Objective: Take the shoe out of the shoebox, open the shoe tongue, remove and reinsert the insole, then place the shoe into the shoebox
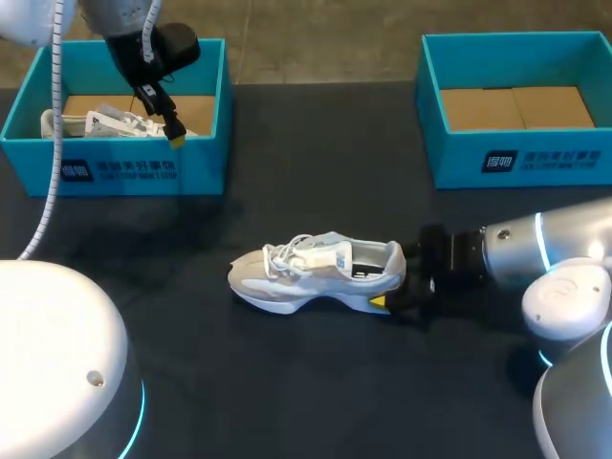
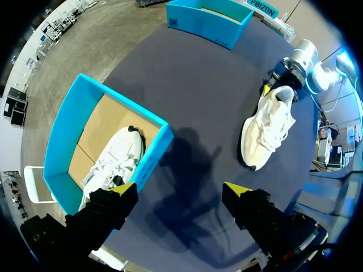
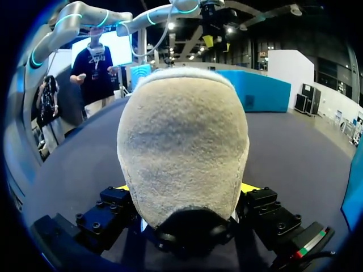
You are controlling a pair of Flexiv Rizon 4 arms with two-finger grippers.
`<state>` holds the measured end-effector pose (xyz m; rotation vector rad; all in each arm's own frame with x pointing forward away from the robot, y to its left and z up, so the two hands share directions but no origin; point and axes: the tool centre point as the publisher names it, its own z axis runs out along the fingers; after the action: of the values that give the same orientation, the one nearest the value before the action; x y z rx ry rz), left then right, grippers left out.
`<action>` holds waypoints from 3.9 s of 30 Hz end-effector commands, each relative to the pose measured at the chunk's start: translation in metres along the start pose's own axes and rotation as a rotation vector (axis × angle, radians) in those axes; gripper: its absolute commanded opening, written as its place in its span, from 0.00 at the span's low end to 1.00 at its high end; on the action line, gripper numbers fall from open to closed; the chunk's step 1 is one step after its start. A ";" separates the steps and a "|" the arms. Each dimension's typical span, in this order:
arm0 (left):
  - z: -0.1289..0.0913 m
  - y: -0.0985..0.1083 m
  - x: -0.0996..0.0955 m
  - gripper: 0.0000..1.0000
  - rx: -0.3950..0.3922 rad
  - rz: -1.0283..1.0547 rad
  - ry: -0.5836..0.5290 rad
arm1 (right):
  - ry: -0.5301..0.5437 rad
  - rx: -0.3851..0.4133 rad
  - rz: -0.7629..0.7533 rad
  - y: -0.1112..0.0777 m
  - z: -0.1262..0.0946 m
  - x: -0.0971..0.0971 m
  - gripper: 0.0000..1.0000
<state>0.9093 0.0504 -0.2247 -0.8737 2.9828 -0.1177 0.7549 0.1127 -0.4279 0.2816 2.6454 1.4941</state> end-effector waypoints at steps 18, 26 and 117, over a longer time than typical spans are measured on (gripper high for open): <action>0.000 0.001 0.001 1.00 0.001 0.001 -0.002 | 0.112 0.080 -0.069 0.005 -0.026 -0.028 0.00; 0.000 0.001 0.001 1.00 0.001 0.001 -0.002 | 0.113 0.058 -0.059 0.001 -0.023 -0.014 0.00; 0.031 -0.076 0.154 1.00 0.000 -1.132 -0.049 | 0.064 0.030 -0.081 -0.003 -0.013 -0.009 0.00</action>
<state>0.8205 -0.0818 -0.2442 -2.3455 2.0531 -0.1318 0.7614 0.0953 -0.4237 0.1280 2.6947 1.4705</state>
